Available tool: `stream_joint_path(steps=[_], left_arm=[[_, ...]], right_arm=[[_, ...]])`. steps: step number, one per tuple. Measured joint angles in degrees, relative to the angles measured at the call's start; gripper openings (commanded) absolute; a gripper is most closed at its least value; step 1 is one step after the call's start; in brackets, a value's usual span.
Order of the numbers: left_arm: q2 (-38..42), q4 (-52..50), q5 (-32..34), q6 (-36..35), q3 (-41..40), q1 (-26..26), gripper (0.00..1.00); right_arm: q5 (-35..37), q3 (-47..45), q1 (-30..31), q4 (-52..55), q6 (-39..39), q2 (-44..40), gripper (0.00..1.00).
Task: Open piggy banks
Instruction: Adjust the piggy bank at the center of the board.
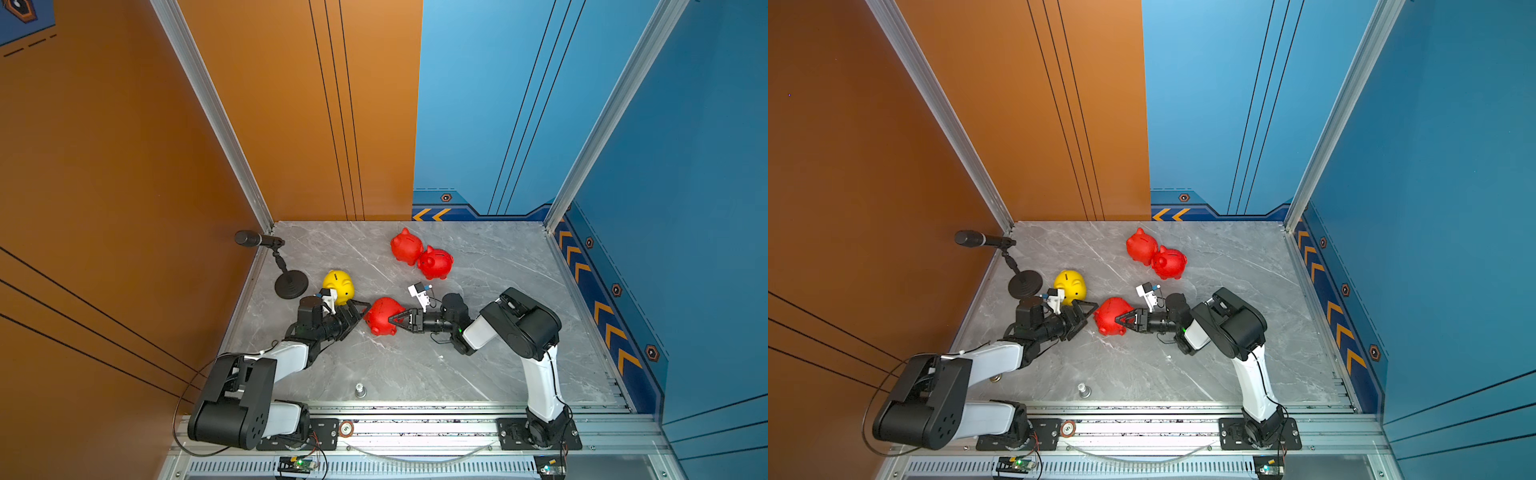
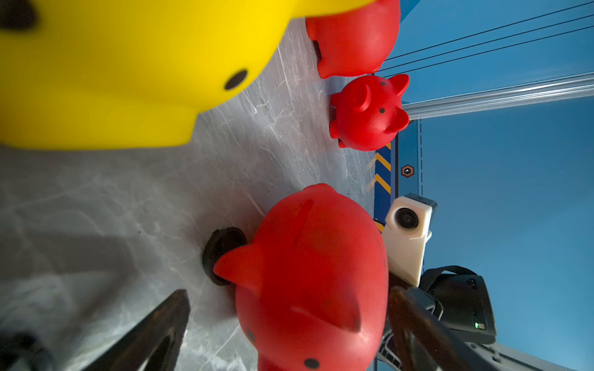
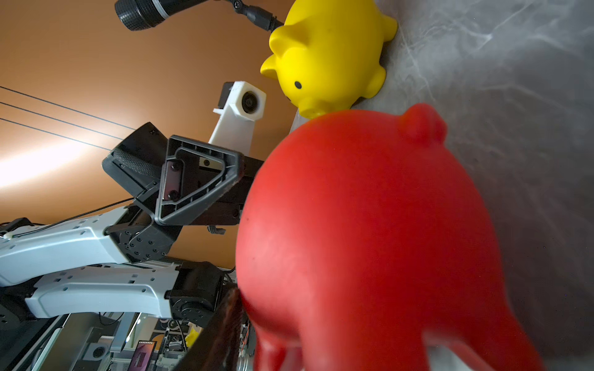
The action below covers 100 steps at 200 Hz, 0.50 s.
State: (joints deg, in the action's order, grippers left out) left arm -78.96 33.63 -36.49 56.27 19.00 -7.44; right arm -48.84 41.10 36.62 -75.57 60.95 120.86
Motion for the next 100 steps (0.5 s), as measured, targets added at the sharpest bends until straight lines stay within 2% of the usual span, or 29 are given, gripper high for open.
stream_joint_path(steps=[61, 74, 100], left_arm=[[-10.1, 15.23, -1.97, 3.65, -0.13, 0.24, 0.98], [-13.66, 20.41, -2.62, 4.87, -0.11, 0.55, 0.98], [-24.41, 36.98, -5.81, 9.77, 0.59, 0.92, 0.98]], right_arm=[[0.04, -0.2, -0.31, -0.33, 0.92, 1.27, 0.48], [0.22, -0.24, -0.5, 0.44, 1.14, 2.1, 0.48], [0.35, -0.22, -0.74, 0.04, 1.53, 2.32, 0.48]])
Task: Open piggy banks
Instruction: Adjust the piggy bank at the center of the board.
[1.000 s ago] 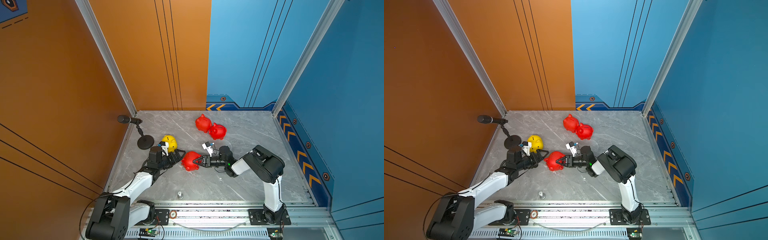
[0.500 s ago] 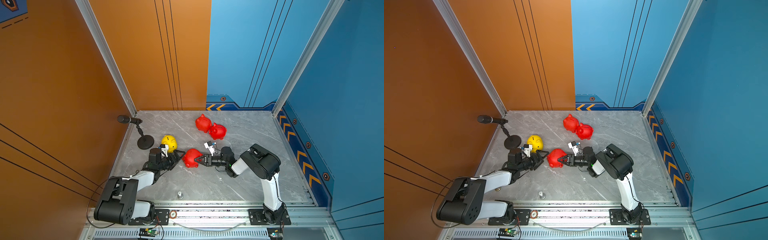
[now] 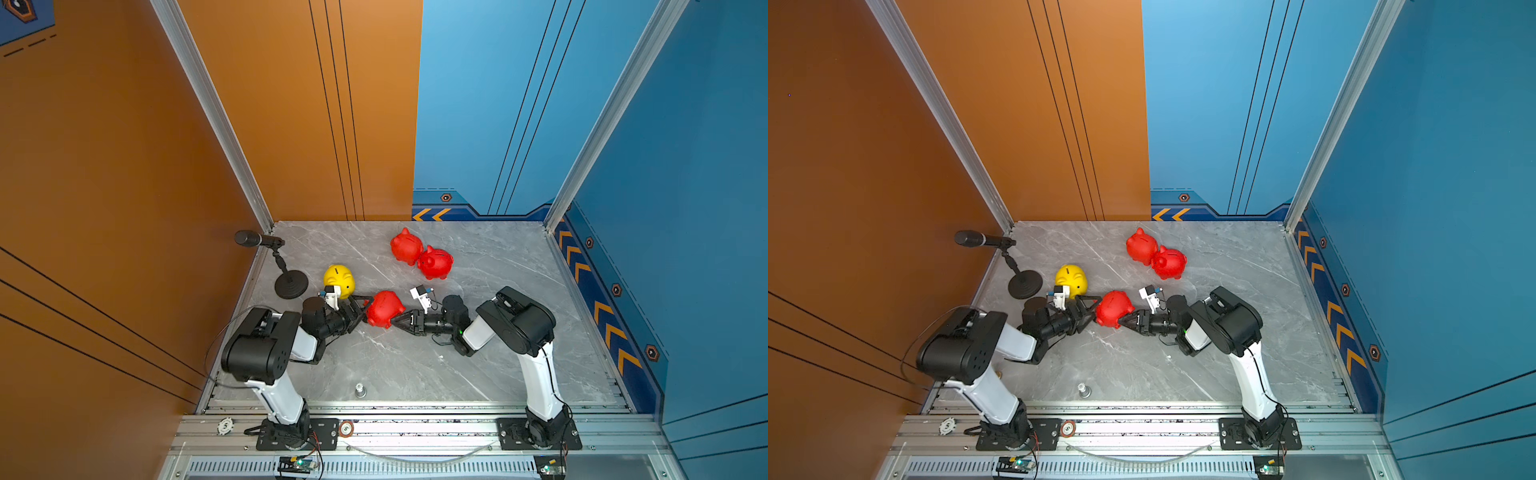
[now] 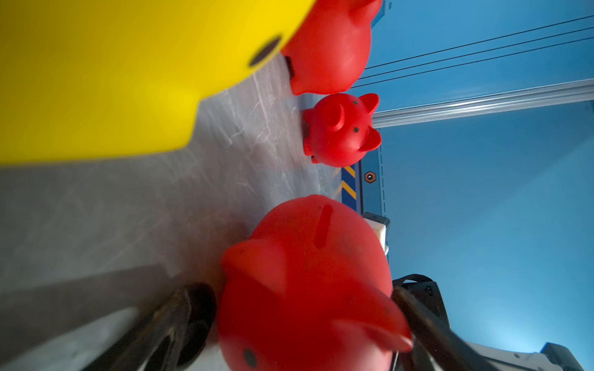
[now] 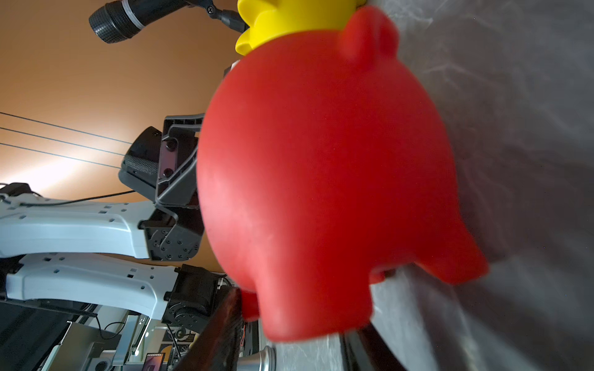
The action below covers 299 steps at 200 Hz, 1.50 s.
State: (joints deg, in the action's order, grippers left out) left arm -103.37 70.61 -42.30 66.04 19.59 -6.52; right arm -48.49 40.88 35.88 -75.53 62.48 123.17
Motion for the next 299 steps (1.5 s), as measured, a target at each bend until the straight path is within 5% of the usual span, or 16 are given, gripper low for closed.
stream_joint_path(steps=[86, 207, 252, 271, 284, 299], left_arm=[[-5.62, 9.25, -0.15, 1.77, 1.27, -0.59, 1.0], [-6.14, 10.25, 4.48, 1.75, 2.56, -4.76, 0.52], [-2.25, 5.11, 6.86, -0.87, 2.54, -8.66, 0.43], [2.49, -0.96, 8.61, -3.78, 2.56, -10.73, 0.4], [6.14, -5.4, 10.29, -5.92, 2.69, -12.0, 0.39], [10.56, -11.85, 12.96, -9.14, 3.72, -13.66, 0.39]], right_arm=[[0.09, 0.81, -0.42, 1.2, 0.15, 0.0, 0.48], [-1.05, 0.59, -1.79, 2.8, -0.59, -0.68, 0.5], [-0.76, -3.5, -4.5, 13.16, -5.11, -9.07, 0.64], [-0.72, -4.26, -5.44, 21.09, -9.38, -15.04, 0.77], [-0.09, -4.31, -5.84, 28.7, -13.79, -20.24, 0.99], [1.81, -4.28, -6.1, 38.64, -19.98, -26.38, 1.0]])
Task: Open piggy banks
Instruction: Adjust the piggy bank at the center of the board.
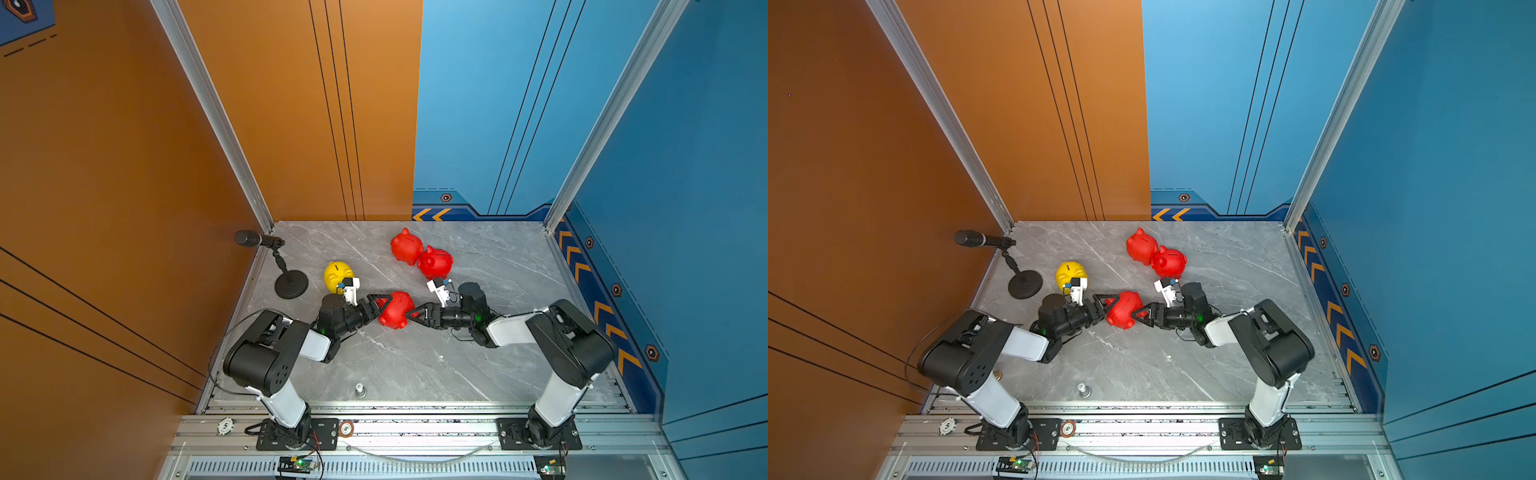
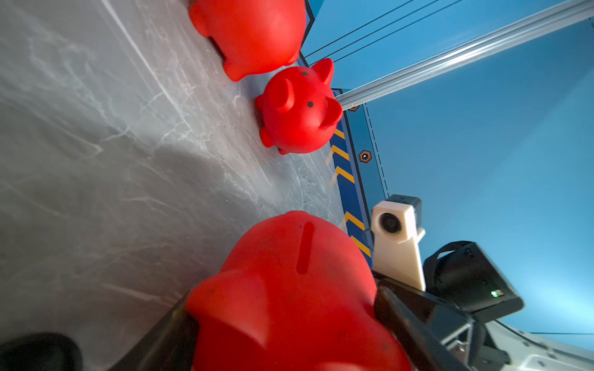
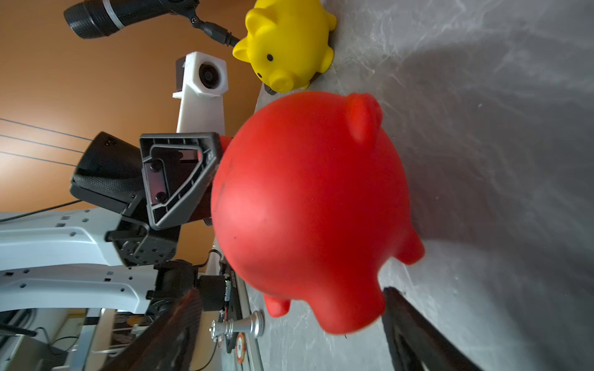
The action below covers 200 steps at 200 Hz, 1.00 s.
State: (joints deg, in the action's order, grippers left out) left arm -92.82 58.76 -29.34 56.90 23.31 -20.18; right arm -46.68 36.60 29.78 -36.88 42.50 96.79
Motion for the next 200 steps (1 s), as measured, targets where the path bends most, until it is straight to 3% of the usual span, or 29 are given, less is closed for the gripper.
stream_joint_path(steps=[45, 89, 142, 200], left_arm=[[11.63, -20.68, 12.92, -12.7, 7.72, -6.29, 0.38], [14.25, -30.36, 28.41, -25.88, 14.84, -11.45, 0.34], [8.66, -29.44, 45.4, -37.44, 15.96, -15.1, 0.32], [2.4, -23.17, 59.25, -41.29, 14.45, -16.52, 0.36]], right_arm=[[10.84, 2.43, -1.4, 27.87, -15.78, -12.94, 0.99], [22.71, 4.37, -1.7, 41.53, -23.54, -17.27, 0.99], [33.88, 4.24, -0.59, 44.76, -29.14, -25.49, 1.0], [43.25, 3.43, 0.31, 47.8, -31.26, -28.48, 0.99]])
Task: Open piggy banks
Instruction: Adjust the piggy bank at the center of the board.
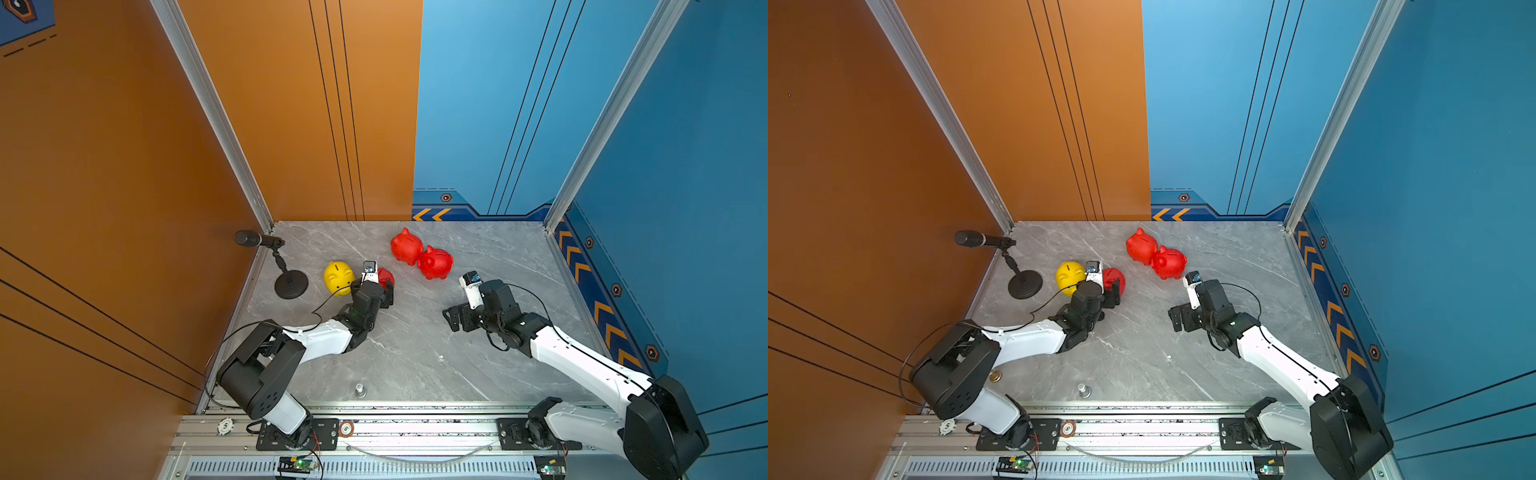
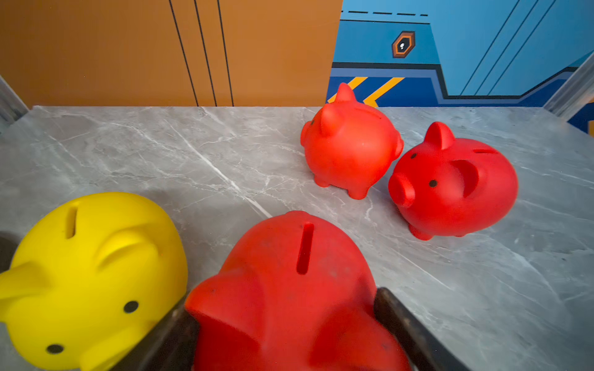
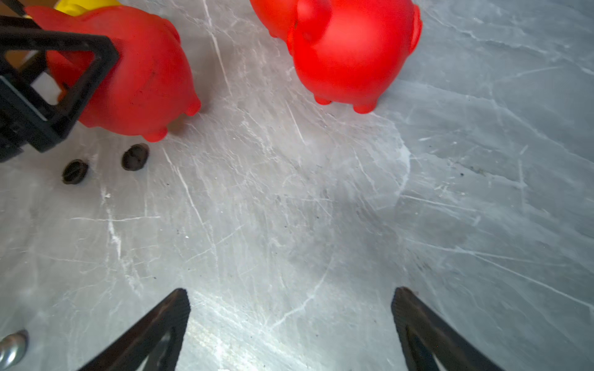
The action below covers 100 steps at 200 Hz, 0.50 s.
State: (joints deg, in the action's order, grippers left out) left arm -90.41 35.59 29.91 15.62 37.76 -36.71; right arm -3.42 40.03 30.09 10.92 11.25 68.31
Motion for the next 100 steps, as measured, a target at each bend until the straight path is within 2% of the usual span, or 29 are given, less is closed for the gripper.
stream_joint_path(steps=[17, 31, 50, 60, 71, 76, 100], left_arm=[[-1.27, 1.51, 2.82, 0.02, -0.48, -0.66, 0.42], [-2.05, 2.4, 4.44, 0.2, -1.11, -0.94, 0.53], [-2.82, 2.8, 6.27, 0.42, -1.55, -1.22, 0.79], [-3.1, 3.3, 6.95, 0.66, -1.79, -1.36, 0.85], [-3.1, 3.8, 7.61, 1.14, -2.05, -1.46, 0.98], [-3.1, 4.02, 7.85, 1.51, -2.12, -1.51, 1.0], [-2.75, 4.35, 8.57, 1.77, -2.34, -1.64, 0.98]], right_arm=[[2.6, 0.02, 0.68, 0.76, -0.85, 0.04, 1.0], [4.48, 0.04, 1.05, 0.66, -0.96, 0.04, 0.99], [6.64, 0.04, 1.05, 0.0, -0.87, 0.04, 0.99], [7.23, 0.07, 1.05, -0.92, -0.76, 0.26, 1.0], [7.28, 0.57, 0.9, -1.55, -0.76, 1.27, 1.0], [7.02, 1.16, 0.76, -1.44, -0.76, 2.05, 1.0], [4.79, 7.02, -0.9, -0.44, -0.46, 8.48, 1.0]])
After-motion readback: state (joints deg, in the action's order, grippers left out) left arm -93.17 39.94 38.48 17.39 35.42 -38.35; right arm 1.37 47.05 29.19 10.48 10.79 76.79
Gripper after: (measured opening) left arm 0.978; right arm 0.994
